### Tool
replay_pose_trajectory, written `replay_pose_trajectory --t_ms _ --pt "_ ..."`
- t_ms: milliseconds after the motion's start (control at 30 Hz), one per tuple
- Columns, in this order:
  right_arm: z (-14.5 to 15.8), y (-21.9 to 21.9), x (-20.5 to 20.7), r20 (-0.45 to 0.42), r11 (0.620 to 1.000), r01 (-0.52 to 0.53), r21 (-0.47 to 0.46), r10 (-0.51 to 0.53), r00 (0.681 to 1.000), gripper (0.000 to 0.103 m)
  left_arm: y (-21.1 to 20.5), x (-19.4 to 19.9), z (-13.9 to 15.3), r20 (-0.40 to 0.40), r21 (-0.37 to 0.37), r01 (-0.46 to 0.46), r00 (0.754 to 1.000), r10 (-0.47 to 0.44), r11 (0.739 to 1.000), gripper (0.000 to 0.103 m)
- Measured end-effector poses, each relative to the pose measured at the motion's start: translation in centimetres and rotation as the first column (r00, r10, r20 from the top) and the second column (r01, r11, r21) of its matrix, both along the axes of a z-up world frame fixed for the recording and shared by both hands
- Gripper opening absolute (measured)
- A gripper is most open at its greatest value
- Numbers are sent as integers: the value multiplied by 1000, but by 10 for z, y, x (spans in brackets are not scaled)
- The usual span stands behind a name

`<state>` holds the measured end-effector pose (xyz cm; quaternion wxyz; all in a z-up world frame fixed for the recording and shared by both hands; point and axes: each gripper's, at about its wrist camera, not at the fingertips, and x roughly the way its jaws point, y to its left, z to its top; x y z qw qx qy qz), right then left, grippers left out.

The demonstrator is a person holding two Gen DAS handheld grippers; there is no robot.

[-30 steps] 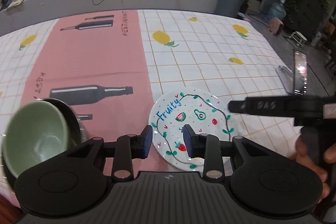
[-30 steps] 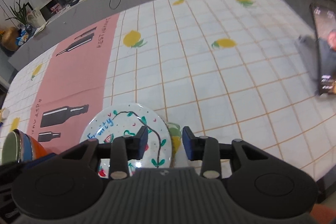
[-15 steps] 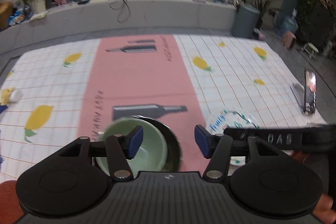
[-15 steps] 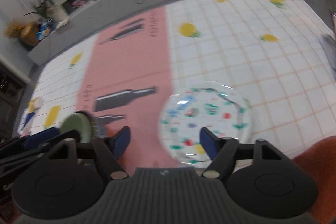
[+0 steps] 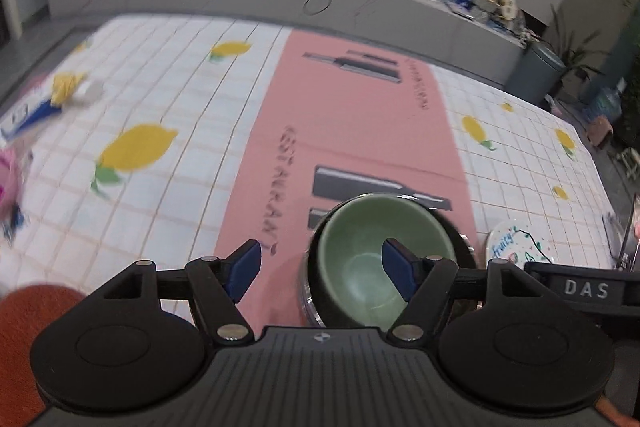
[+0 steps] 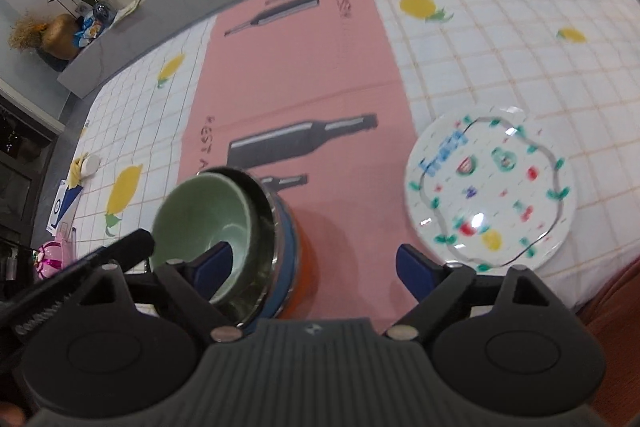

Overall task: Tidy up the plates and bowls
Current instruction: 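Move both grippers to the rim of the stacked bowls and close them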

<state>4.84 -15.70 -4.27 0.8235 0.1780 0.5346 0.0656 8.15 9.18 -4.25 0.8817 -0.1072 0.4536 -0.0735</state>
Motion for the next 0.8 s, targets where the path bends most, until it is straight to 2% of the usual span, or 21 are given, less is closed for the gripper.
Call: replay_pose_trajectory --t_ms 233,367,433,567,800 --pt "-17 14 9 -48 1000 -5 0 5 999 86 24 12 -37 -104 -176 -59 994 41 983 81" --pt "-32 9 16 -98 995 29 98 -20 995 85 32 17 -55 -159 -265 -97 986 55 959 81" --pt "-39 6 19 -124 988 52 142 -34 992 82 35 18 -62 -184 -297 -111 981 57 948 81" --pt "-49 1 23 -151 978 82 193 -53 987 78 36 22 -74 -223 -323 -115 974 43 939 81" --pt "-62 -4 26 -166 961 104 255 -62 984 72 33 25 -82 -244 -323 -111 969 30 940 79"
